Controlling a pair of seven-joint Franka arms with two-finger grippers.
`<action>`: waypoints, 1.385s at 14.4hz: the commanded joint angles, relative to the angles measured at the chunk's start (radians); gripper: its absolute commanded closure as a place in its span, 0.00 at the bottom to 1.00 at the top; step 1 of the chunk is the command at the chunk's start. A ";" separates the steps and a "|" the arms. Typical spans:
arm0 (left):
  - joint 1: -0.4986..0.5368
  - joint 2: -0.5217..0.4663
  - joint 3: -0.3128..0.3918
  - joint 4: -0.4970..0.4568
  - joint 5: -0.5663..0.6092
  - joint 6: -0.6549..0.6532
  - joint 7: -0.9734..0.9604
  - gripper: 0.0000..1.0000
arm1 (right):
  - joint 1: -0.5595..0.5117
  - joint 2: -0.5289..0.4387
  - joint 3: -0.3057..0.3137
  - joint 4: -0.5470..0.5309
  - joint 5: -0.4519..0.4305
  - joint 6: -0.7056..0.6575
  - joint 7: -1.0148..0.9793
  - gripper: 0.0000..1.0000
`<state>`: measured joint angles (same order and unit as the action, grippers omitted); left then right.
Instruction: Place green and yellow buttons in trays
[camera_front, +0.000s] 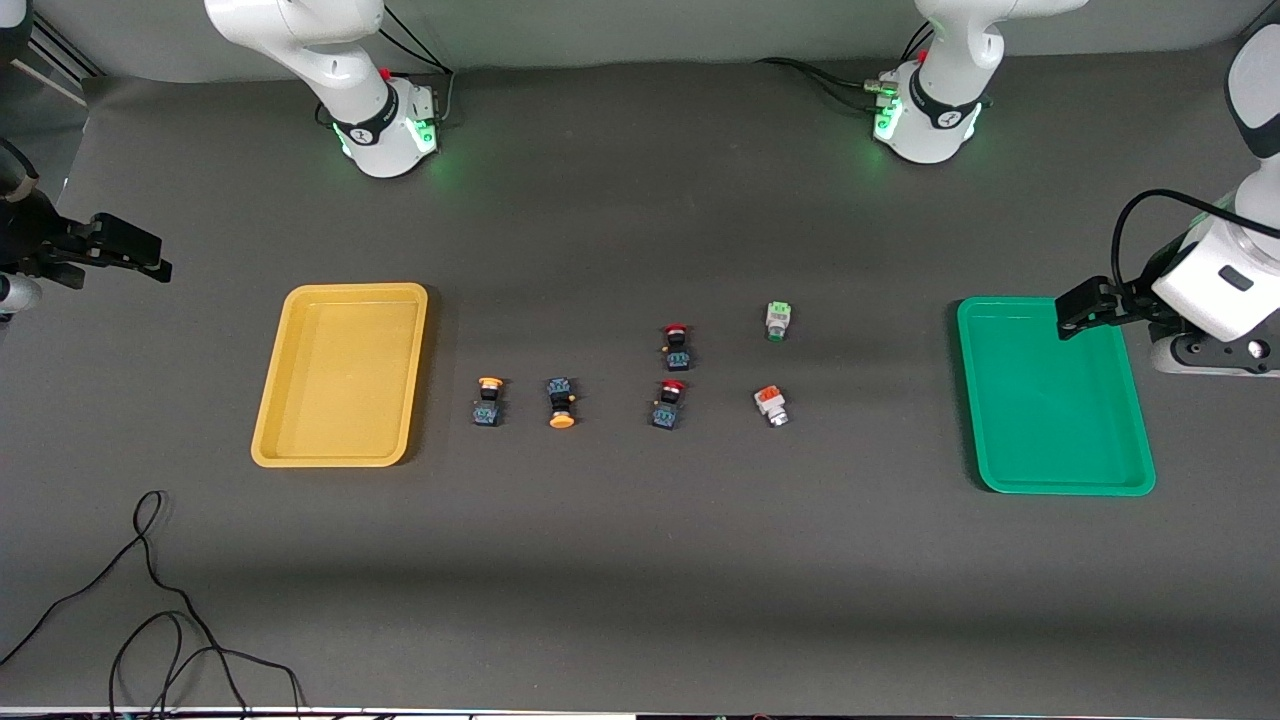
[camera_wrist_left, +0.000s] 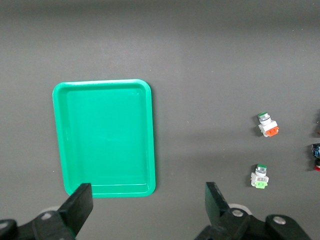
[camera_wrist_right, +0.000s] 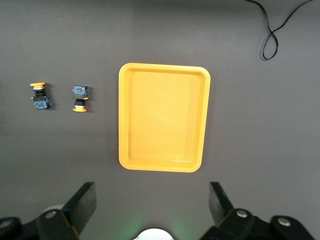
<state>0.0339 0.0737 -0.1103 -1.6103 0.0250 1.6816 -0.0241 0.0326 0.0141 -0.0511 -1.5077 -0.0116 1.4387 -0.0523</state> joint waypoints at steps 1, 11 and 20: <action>0.008 -0.020 -0.008 0.001 -0.005 -0.008 0.012 0.00 | 0.000 0.007 0.002 0.021 -0.016 -0.009 0.005 0.00; 0.004 0.031 -0.012 0.003 -0.008 0.003 0.003 0.00 | -0.008 0.014 0.000 0.020 -0.022 -0.008 -0.001 0.00; -0.089 0.061 -0.018 0.001 -0.052 0.044 -0.042 0.00 | 0.039 0.010 0.023 0.023 0.062 -0.012 0.116 0.00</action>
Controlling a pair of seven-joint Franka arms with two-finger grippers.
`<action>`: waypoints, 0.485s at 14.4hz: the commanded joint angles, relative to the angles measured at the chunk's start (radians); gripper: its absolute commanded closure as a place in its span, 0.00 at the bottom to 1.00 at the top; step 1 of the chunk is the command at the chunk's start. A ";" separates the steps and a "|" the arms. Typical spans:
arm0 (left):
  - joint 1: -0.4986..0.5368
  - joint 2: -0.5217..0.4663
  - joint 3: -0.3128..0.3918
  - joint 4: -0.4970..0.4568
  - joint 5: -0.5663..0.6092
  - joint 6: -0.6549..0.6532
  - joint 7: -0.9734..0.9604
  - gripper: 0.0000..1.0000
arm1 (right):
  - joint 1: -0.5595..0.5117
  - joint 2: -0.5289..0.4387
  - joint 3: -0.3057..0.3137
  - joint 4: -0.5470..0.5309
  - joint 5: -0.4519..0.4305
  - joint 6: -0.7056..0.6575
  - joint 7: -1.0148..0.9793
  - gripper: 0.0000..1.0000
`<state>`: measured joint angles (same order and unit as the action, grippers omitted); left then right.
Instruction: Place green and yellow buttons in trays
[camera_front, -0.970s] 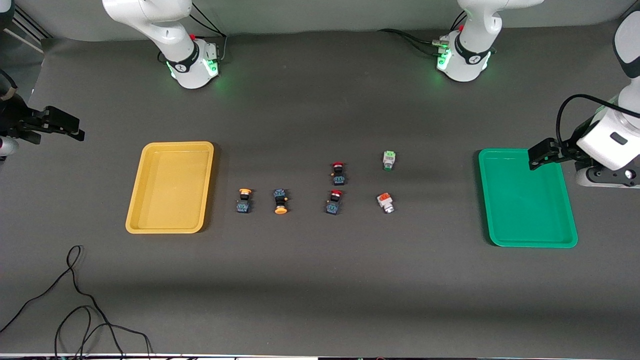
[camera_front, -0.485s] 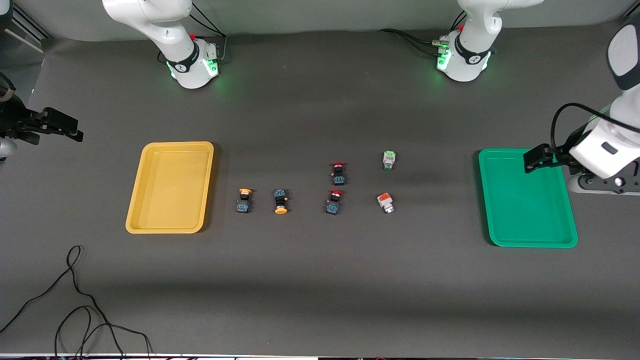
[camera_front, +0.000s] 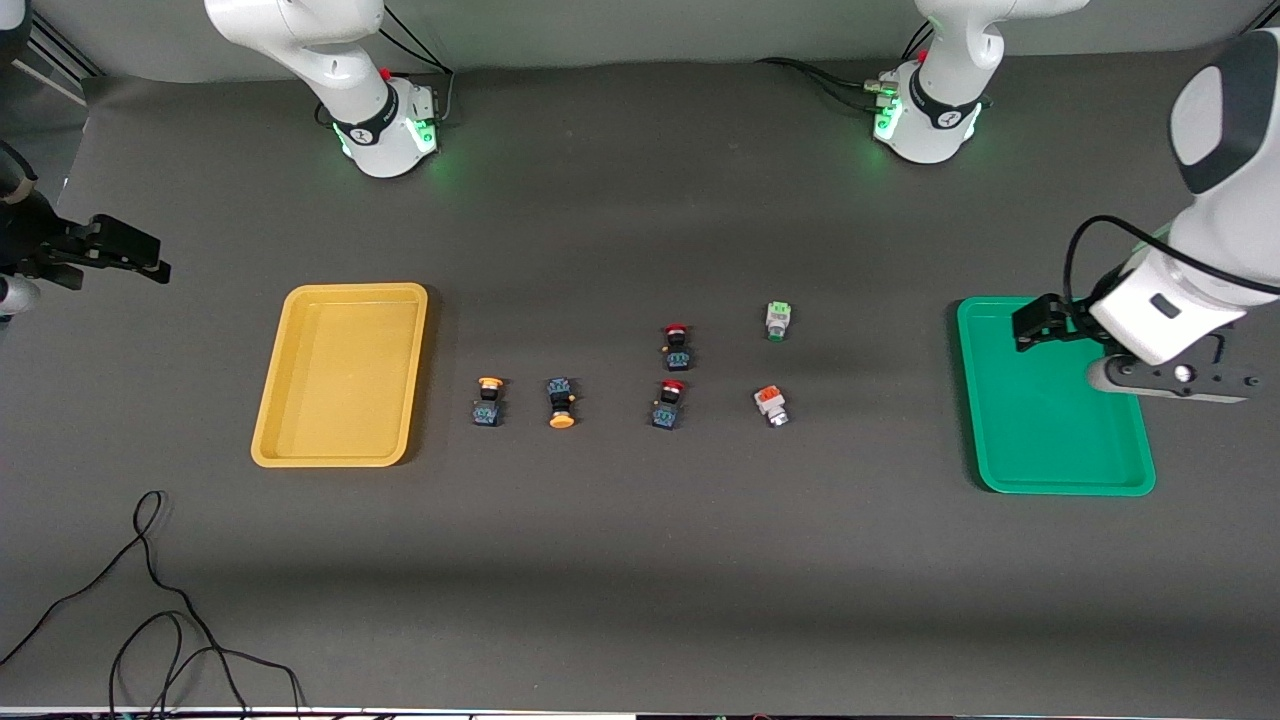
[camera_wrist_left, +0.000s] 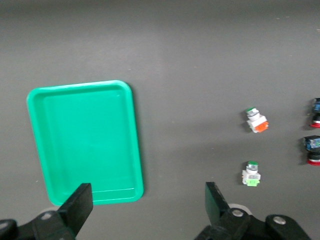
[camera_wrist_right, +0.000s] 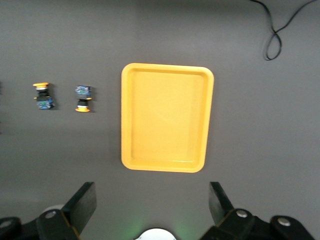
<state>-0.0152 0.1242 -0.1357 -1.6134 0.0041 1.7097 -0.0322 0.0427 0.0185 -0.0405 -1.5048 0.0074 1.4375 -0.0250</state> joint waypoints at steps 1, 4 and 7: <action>-0.060 0.020 0.007 0.004 -0.048 0.016 -0.047 0.00 | 0.045 0.008 0.013 0.017 0.064 -0.011 0.155 0.00; -0.164 0.035 0.008 0.001 -0.070 0.056 -0.162 0.00 | 0.188 0.049 0.014 0.014 0.069 -0.009 0.339 0.00; -0.288 0.044 0.008 -0.003 -0.062 0.076 -0.314 0.00 | 0.281 0.135 0.014 0.000 0.069 0.039 0.412 0.00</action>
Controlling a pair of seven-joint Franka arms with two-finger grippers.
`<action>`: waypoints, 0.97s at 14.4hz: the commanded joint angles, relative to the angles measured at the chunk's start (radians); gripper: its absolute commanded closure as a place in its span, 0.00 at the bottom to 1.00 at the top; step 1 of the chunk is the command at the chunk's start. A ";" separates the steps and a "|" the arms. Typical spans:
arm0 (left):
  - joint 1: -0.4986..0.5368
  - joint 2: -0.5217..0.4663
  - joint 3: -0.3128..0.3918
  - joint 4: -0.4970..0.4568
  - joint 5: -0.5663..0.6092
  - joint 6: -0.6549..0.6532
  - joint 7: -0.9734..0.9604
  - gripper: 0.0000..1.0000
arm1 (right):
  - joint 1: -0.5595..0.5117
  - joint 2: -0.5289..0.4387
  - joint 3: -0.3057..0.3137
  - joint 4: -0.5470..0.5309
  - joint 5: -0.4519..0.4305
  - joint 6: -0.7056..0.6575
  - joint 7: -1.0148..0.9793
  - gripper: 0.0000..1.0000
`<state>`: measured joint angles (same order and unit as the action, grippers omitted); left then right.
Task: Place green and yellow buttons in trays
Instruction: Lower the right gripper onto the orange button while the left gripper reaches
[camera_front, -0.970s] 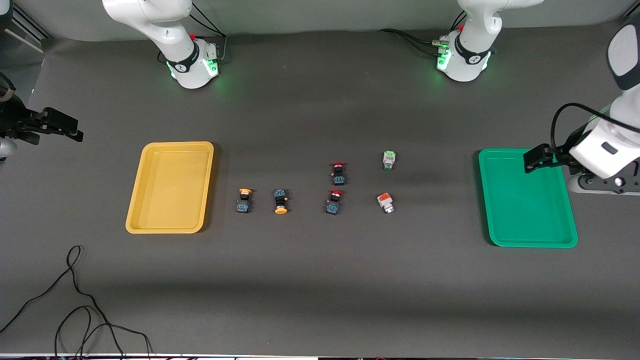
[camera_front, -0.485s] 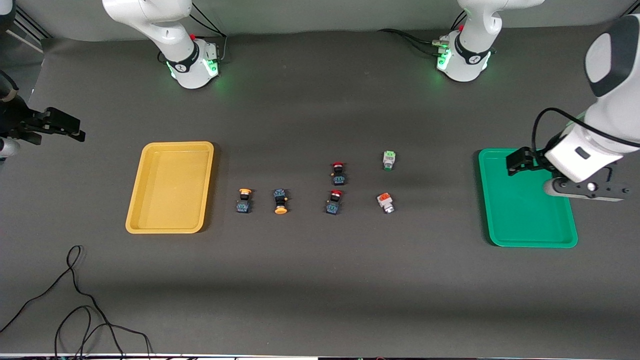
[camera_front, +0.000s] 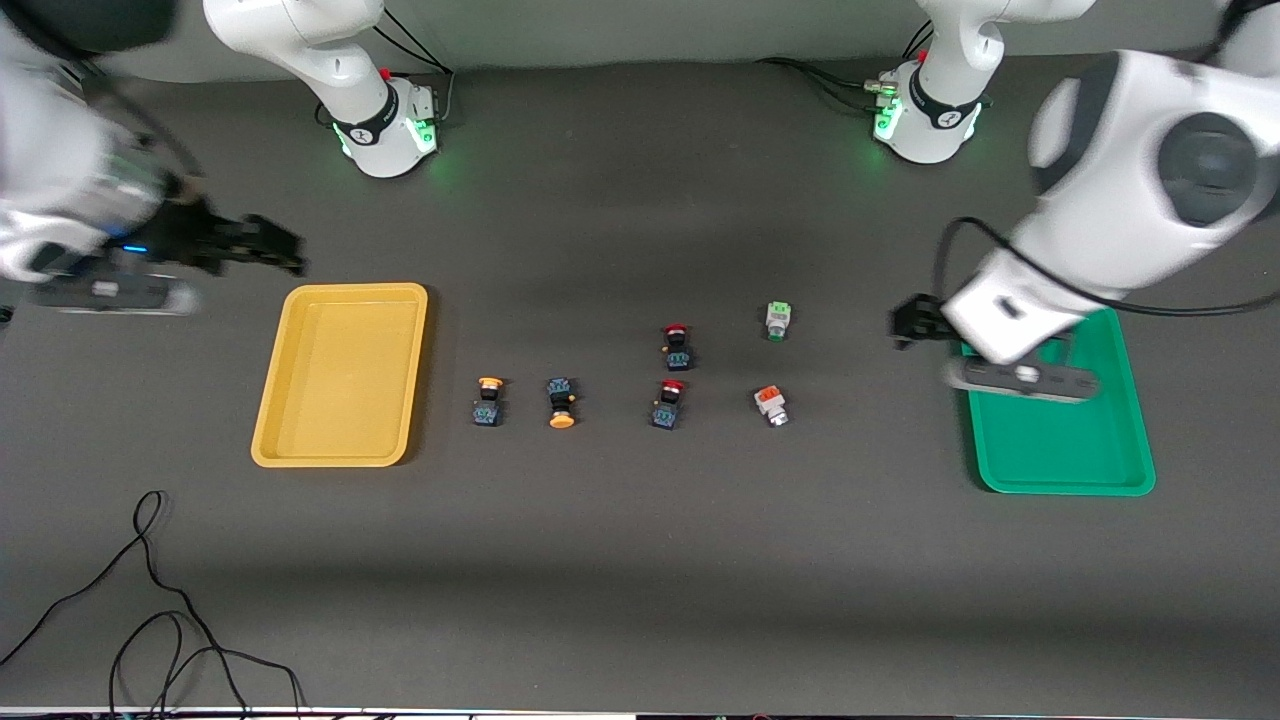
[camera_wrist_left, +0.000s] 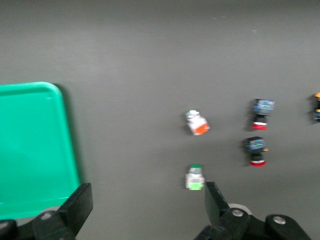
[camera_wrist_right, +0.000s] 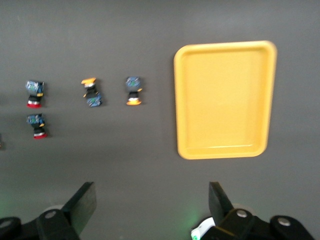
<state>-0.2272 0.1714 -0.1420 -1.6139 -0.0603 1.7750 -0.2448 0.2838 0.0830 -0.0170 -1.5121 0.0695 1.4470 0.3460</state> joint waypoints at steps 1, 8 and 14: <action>-0.110 -0.003 0.015 -0.014 0.002 0.012 -0.146 0.00 | 0.052 0.086 -0.009 -0.022 0.007 0.065 0.041 0.00; -0.264 0.014 0.015 -0.144 0.014 0.127 -0.229 0.00 | 0.058 0.092 -0.009 -0.460 0.010 0.615 0.041 0.00; -0.308 0.004 0.016 -0.435 0.045 0.438 -0.257 0.00 | 0.132 0.265 -0.011 -0.589 0.012 0.968 0.042 0.00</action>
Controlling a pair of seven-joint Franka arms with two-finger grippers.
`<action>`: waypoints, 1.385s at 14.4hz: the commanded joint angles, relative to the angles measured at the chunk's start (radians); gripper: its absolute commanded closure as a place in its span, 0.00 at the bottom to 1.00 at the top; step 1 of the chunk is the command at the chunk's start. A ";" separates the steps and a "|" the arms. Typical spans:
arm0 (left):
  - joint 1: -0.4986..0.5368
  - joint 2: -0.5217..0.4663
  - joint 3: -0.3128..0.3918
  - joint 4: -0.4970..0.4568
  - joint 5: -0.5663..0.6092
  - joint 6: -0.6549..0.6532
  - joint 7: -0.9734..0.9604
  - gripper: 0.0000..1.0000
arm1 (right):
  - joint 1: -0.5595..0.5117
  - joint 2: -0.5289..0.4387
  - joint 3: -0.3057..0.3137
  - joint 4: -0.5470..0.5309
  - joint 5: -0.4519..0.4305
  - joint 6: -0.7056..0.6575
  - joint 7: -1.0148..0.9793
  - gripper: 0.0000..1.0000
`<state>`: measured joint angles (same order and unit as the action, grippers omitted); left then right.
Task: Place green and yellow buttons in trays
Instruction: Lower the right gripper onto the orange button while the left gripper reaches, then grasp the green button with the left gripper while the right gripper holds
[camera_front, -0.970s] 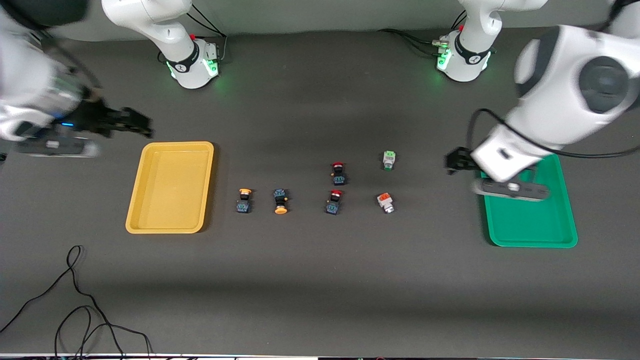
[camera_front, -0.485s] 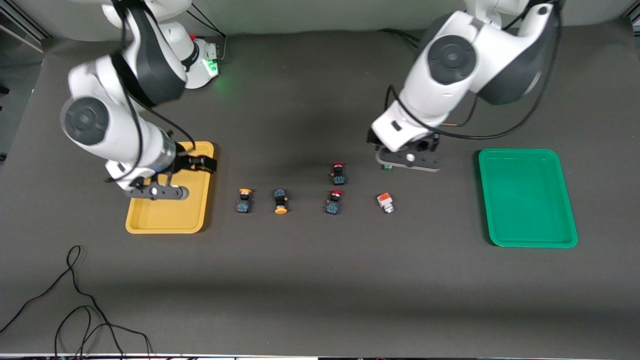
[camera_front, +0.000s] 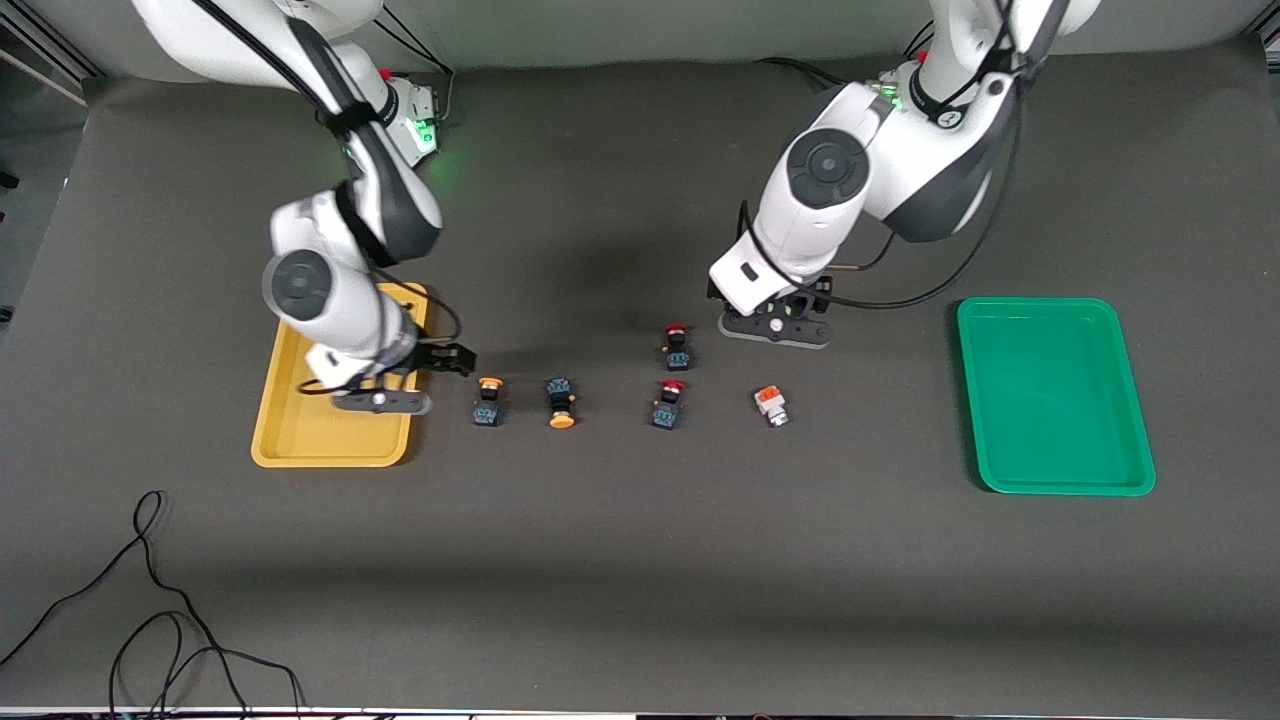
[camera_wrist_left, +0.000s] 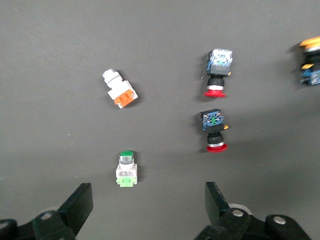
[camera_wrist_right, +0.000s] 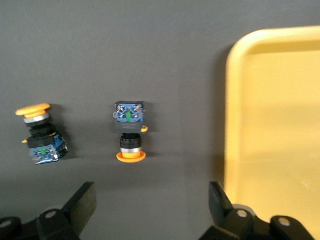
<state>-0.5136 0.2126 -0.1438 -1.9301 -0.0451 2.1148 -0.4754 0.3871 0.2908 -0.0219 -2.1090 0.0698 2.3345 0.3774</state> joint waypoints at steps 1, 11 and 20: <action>-0.022 -0.039 0.018 -0.165 0.033 0.152 -0.025 0.00 | 0.036 0.091 -0.006 0.009 0.012 0.126 0.024 0.00; -0.040 0.059 0.018 -0.446 0.088 0.595 -0.023 0.00 | 0.041 0.226 -0.006 0.024 0.012 0.296 0.041 0.94; -0.043 0.142 0.023 -0.480 0.099 0.720 -0.014 0.04 | 0.032 0.038 -0.021 0.116 0.010 -0.074 0.094 1.00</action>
<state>-0.5388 0.3744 -0.1347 -2.3792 0.0378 2.8065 -0.4772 0.4204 0.4351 -0.0282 -2.0180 0.0711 2.4214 0.4600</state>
